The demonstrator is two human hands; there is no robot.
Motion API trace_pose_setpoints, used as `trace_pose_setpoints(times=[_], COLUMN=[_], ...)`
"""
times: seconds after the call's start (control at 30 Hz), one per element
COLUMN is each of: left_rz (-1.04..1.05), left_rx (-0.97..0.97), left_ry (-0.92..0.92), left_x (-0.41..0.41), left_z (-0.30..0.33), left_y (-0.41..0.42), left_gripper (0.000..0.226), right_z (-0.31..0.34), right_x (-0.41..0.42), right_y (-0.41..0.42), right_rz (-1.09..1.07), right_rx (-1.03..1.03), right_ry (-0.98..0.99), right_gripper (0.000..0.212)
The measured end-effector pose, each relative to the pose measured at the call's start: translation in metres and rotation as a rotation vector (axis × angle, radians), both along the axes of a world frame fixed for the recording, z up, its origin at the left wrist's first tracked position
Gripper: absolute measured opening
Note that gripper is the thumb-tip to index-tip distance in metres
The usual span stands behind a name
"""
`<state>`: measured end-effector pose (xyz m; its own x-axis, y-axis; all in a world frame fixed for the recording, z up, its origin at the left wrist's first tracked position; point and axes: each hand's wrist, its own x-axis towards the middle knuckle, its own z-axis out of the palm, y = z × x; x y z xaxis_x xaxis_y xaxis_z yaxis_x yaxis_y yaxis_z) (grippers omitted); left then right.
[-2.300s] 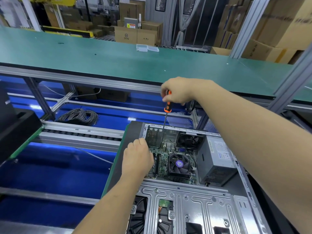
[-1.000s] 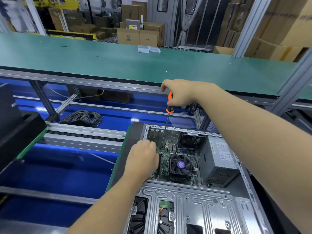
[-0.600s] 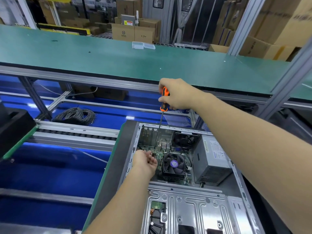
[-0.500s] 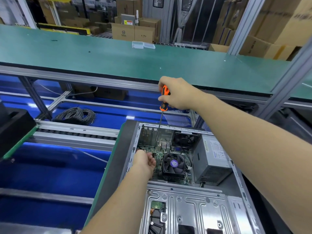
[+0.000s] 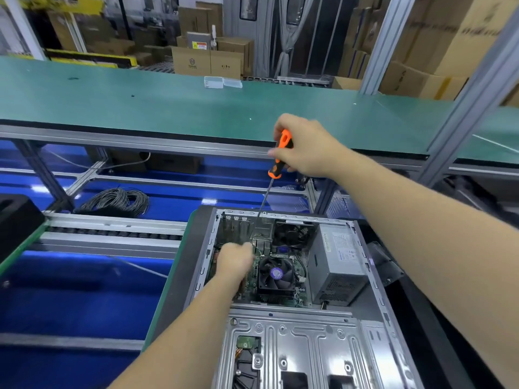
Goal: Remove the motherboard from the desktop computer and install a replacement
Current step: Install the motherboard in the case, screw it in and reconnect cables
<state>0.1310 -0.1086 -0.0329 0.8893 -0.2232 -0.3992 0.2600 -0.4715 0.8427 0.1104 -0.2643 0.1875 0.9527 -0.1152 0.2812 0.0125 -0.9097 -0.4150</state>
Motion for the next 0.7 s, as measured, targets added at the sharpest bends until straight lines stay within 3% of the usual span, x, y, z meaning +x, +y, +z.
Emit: trace_pose_setpoints(times=[0.1,0.2,0.27,0.43,0.7], left_rz=[-0.366,-0.329,-0.275,-0.136,-0.121], left_rx=[0.369,0.621,0.682,0.564,0.57], left_ry=[-0.559,-0.848,-0.828,-0.734,-0.73], left_x=[0.005,0.014,0.014,0.018,0.02], left_z=[0.026,0.032,0.022,0.011,0.011], left_y=[0.012,0.038,0.054,0.063,0.061], left_gripper=[0.036,0.022,0.014,0.019,0.021], right_z=[-0.021,-0.036,-0.042,-0.042,-0.036], right_x=[0.006,0.011,0.012,0.016,0.019], right_y=[0.012,0.021,0.025,0.029,0.038], right_rz=[0.013,0.019,0.029,0.034,0.035], right_rx=[-0.056,-0.055,-0.049,-0.066,-0.075], right_ry=[0.016,0.029,0.037,0.036,0.038], right_gripper=[0.024,0.024,0.023,0.024,0.023])
